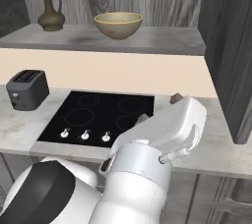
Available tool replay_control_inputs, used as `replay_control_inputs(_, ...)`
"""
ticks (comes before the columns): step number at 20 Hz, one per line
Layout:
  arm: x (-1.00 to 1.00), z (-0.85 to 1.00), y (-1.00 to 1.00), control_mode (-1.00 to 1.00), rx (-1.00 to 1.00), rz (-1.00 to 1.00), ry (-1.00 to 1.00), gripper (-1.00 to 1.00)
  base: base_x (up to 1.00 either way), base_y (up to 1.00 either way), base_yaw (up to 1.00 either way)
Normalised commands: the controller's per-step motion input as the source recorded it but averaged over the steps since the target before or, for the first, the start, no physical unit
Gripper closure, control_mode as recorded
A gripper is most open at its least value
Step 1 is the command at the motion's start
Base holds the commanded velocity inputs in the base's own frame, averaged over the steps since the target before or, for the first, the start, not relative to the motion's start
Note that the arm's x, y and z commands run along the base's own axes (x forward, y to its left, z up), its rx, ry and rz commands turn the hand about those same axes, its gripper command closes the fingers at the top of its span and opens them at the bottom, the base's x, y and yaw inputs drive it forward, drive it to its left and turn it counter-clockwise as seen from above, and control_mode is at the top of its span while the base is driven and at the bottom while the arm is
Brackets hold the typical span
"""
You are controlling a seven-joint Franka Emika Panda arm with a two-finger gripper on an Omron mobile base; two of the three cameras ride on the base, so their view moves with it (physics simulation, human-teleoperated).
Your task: Pick the mug and place it in the sink. Pick the bowl and place it in the open cabinet and then close the cabinet.
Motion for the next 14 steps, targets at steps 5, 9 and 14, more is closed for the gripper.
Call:
replay_control_inputs(5, -0.31, 0.0, -0.25, -1.0, 0.01, 0.0, -0.1, -1.0, 0.0, 0.0, 0.0)
replay_control_inputs(9, -0.25, 0.0, -0.43, -1.0, 0.04, 0.0, -0.06, -1.0, 0.0, 0.0, 0.0)
replay_control_inputs(14, -0.19, -0.02, -0.52, -1.0, 0.05, -0.03, -0.03, -1.0, 0.0, 0.0, 0.0)
